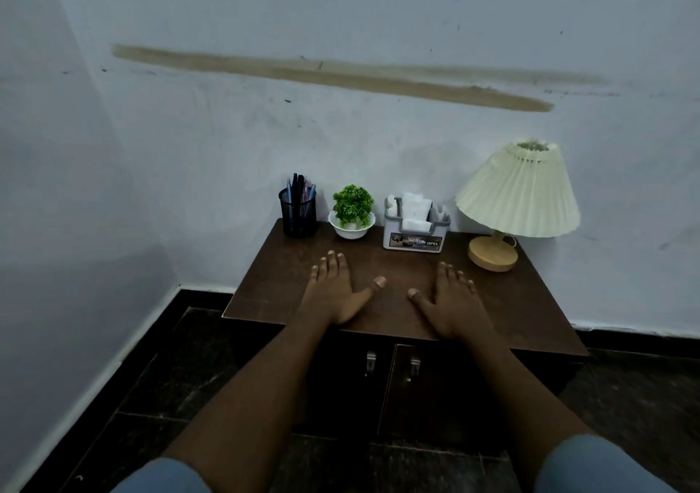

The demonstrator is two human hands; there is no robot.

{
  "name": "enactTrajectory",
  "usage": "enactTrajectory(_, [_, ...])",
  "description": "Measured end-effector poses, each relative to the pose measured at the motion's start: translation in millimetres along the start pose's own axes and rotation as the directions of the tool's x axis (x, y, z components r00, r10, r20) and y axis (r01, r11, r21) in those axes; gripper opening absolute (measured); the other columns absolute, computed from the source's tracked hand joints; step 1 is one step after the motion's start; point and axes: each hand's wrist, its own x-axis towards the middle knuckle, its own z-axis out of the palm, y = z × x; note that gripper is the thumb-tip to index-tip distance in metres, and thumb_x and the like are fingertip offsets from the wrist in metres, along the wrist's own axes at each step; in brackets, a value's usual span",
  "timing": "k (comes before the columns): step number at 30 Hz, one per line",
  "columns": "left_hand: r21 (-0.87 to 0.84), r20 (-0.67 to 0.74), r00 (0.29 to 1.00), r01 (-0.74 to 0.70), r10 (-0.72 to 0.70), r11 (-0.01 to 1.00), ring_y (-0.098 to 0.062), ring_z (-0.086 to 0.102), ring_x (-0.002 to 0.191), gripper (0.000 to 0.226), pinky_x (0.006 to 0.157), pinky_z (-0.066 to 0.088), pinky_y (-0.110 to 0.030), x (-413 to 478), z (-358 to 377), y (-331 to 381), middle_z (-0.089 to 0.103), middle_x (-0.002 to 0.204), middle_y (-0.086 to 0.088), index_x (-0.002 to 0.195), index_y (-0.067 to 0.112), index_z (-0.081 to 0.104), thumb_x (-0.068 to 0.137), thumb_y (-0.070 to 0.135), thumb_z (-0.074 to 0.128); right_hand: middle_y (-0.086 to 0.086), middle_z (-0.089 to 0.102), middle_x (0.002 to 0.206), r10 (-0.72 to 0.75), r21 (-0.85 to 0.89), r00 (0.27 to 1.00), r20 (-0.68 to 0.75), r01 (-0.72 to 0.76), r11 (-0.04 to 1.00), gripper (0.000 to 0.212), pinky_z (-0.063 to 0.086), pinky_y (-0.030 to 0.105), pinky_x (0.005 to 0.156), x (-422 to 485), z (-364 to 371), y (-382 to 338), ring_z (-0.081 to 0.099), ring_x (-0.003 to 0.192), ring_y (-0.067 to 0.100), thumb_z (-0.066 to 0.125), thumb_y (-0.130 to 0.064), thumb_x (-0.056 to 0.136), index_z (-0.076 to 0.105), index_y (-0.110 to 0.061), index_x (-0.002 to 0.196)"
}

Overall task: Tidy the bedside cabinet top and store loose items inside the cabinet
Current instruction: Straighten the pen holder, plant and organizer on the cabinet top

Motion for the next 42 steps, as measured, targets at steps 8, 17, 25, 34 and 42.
enactTrajectory(8, [-0.587,-0.266,0.958,-0.076,-0.103,0.806,-0.016,0.033,0.149,0.124,0.121,0.031,-0.036,59.8,-12.3,-1.7,0.030,0.165,0.002,0.160,0.025,0.020,0.064,0.086,0.070,0.015,0.009,0.170,-0.029,0.320,0.994,-0.105,0.061,0.945,0.118,0.018,0.043,0.127,54.1,-6.5,4.4,0.013,0.157,0.028,0.069,-0.062,0.082,0.002,-0.007,0.162])
enactTrajectory(17, [-0.676,-0.393,0.902,-0.153,-0.177,0.721,-0.020,0.057,0.130,0.114,0.110,0.048,-0.041,117.8,-11.4,0.7,0.058,0.144,-0.001,0.150,0.018,0.039,0.058,0.059,0.092,0.000,0.033,0.164,0.065,0.697,0.933,-0.355,0.218,0.683,0.102,0.033,0.034,0.119,95.0,-6.7,-2.4,0.036,0.147,0.015,0.075,-0.019,0.090,0.004,-0.026,0.163])
enactTrajectory(25, [-0.634,-0.439,0.881,-0.166,-0.174,0.756,-0.017,0.061,0.119,0.102,0.101,0.053,-0.041,128.5,-11.6,0.8,0.061,0.133,-0.001,0.139,0.018,0.049,0.055,0.058,0.092,0.005,0.050,0.151,0.065,0.583,0.910,-0.409,0.206,0.786,0.066,0.043,0.043,0.112,111.1,-0.5,-2.2,0.049,0.136,0.024,0.071,-0.017,0.092,0.038,-0.019,0.150])
enactTrajectory(34, [-0.603,-0.438,0.878,-0.130,-0.191,0.787,-0.024,0.053,0.127,0.104,0.107,0.048,-0.044,119.3,-8.5,0.4,0.049,0.140,-0.008,0.146,0.013,0.043,0.062,0.050,0.092,0.008,0.051,0.148,0.096,0.596,0.901,-0.424,0.198,0.778,0.054,0.042,0.044,0.113,103.8,-3.3,-1.8,0.048,0.136,0.025,0.061,-0.010,0.098,0.042,-0.016,0.148])
enactTrajectory(42, [-0.607,-0.427,0.885,-0.128,-0.186,0.784,-0.023,0.052,0.130,0.108,0.109,0.047,-0.045,120.2,-11.6,0.9,0.048,0.143,-0.007,0.149,0.013,0.040,0.062,0.052,0.092,0.002,0.054,0.143,0.095,0.701,0.934,-0.344,0.188,0.688,0.052,0.047,0.044,0.107,104.5,-10.5,-0.9,0.055,0.127,0.023,0.060,-0.012,0.097,0.043,-0.031,0.142])
